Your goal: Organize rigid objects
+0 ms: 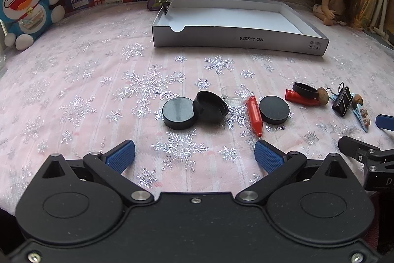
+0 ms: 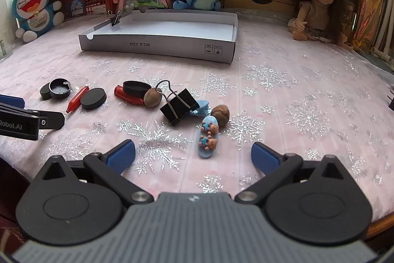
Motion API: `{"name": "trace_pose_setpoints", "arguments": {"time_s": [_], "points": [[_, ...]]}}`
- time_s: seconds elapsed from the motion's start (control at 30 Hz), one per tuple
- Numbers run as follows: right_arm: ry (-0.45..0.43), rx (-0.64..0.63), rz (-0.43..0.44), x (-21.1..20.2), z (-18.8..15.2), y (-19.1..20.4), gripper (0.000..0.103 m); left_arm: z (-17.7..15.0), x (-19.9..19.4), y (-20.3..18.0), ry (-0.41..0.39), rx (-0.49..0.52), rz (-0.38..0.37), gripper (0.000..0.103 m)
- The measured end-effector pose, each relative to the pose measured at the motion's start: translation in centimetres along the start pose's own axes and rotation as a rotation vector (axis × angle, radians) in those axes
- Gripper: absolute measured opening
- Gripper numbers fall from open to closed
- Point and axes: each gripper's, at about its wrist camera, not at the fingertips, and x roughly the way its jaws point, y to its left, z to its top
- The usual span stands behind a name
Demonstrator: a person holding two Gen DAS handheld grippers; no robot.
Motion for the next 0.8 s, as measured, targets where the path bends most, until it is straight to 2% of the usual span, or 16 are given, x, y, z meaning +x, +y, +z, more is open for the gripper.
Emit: {"name": "trace_pose_setpoints", "arguments": {"time_s": [0.13, 0.17, 0.27, 0.43, 0.5, 0.53, 0.63, 0.7, 0.8], "points": [[0.001, 0.009, -0.001, 0.1, 0.2, -0.2, 0.103, 0.0, 0.1, 0.3, -0.005, -0.014, 0.002, 0.103], [-0.003, 0.012, 0.002, 0.1, 0.2, -0.3, 0.103, 0.1, 0.1, 0.3, -0.004, -0.022, -0.001, 0.100], [-0.035, 0.021, 0.008, -0.1, 0.3, -0.9, 0.102, 0.3, -0.4, 0.9, -0.022, -0.041, -0.020, 0.084], [-0.109, 0.021, -0.003, -1.2, 0.6, -2.3, 0.091, 0.7, -0.9, 2.1, -0.040, -0.067, -0.048, 0.061], [-0.123, 0.017, -0.009, -1.5, 0.5, -2.6, 0.082, 0.8, -1.2, 2.6, -0.059, -0.071, -0.042, 0.051], [-0.127, 0.015, -0.014, -1.6, 0.4, -2.7, 0.080, 0.8, -1.3, 2.7, -0.072, -0.068, -0.034, 0.049], [-0.131, 0.015, -0.031, -1.7, 0.3, -2.9, 0.061, 0.7, -1.5, 3.0, -0.107, -0.050, 0.012, 0.041], [-0.131, 0.018, -0.038, -1.7, 0.2, -2.9, 0.050, 0.7, -1.4, 3.0, -0.114, -0.034, 0.032, 0.031], [-0.127, 0.013, -0.010, -1.7, 0.1, -2.7, 0.044, 0.6, -1.2, 3.0, -0.116, -0.024, 0.026, 0.028]]}}
